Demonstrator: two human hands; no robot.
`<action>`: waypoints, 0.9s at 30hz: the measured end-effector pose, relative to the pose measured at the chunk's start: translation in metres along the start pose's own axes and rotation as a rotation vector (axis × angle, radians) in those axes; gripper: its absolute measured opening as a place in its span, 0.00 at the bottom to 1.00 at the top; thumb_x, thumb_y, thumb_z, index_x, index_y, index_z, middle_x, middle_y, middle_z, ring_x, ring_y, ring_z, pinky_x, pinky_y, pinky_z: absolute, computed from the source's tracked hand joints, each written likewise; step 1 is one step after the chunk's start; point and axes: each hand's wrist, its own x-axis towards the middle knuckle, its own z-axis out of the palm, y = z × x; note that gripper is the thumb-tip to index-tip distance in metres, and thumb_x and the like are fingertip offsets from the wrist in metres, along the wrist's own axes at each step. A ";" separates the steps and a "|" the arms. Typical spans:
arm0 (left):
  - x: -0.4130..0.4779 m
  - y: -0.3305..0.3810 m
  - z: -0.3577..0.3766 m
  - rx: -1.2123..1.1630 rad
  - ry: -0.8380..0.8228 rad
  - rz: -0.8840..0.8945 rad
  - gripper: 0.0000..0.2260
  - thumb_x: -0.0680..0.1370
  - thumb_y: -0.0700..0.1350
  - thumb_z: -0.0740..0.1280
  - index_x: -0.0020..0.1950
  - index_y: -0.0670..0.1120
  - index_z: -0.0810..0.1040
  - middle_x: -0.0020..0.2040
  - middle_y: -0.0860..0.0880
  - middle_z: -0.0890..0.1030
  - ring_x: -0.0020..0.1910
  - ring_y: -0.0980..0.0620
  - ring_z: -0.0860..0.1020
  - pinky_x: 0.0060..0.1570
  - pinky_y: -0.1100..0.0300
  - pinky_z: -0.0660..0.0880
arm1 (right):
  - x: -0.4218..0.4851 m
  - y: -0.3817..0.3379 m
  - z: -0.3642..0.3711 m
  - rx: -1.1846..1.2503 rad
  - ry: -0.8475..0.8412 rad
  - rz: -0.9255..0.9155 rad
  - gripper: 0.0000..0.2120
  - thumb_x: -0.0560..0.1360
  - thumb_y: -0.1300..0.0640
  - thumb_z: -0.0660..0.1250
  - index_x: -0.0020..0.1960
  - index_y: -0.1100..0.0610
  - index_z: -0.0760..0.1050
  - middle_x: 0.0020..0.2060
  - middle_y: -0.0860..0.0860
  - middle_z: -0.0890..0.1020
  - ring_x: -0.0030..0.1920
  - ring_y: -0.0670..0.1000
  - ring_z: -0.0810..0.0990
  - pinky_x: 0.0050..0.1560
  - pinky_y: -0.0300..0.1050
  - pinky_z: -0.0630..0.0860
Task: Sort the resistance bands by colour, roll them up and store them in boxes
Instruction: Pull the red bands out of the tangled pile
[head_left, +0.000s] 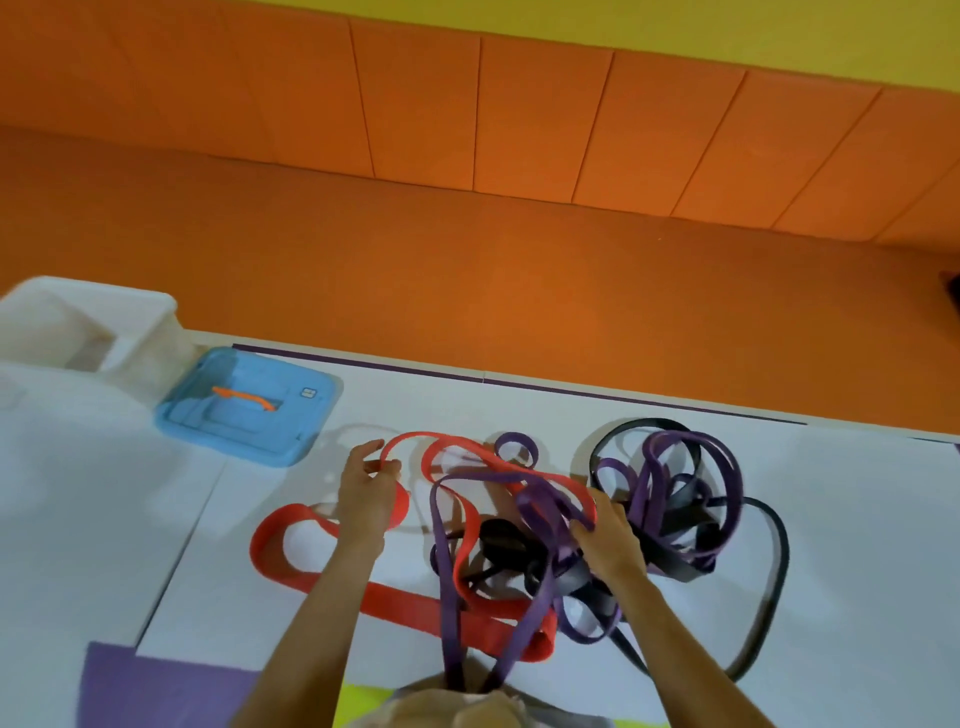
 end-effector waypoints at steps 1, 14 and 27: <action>0.002 -0.002 0.000 -0.003 -0.021 -0.018 0.14 0.83 0.41 0.68 0.68 0.50 0.75 0.62 0.42 0.82 0.61 0.42 0.79 0.62 0.46 0.75 | 0.003 0.000 0.002 -0.019 0.010 0.025 0.26 0.84 0.53 0.63 0.80 0.50 0.63 0.68 0.57 0.75 0.58 0.62 0.83 0.58 0.57 0.80; 0.018 0.013 0.015 0.007 0.017 0.048 0.12 0.82 0.54 0.71 0.62 0.53 0.75 0.62 0.47 0.82 0.62 0.44 0.81 0.66 0.39 0.79 | 0.048 -0.005 -0.021 -0.226 -0.102 -0.058 0.19 0.76 0.56 0.65 0.27 0.51 0.70 0.24 0.48 0.70 0.29 0.50 0.70 0.32 0.45 0.66; 0.034 -0.004 0.017 0.126 0.039 0.111 0.16 0.85 0.54 0.65 0.68 0.47 0.76 0.58 0.48 0.83 0.58 0.45 0.83 0.53 0.60 0.76 | 0.110 -0.069 -0.047 -0.182 0.170 -0.185 0.16 0.85 0.51 0.61 0.70 0.43 0.79 0.51 0.53 0.87 0.45 0.58 0.85 0.48 0.55 0.84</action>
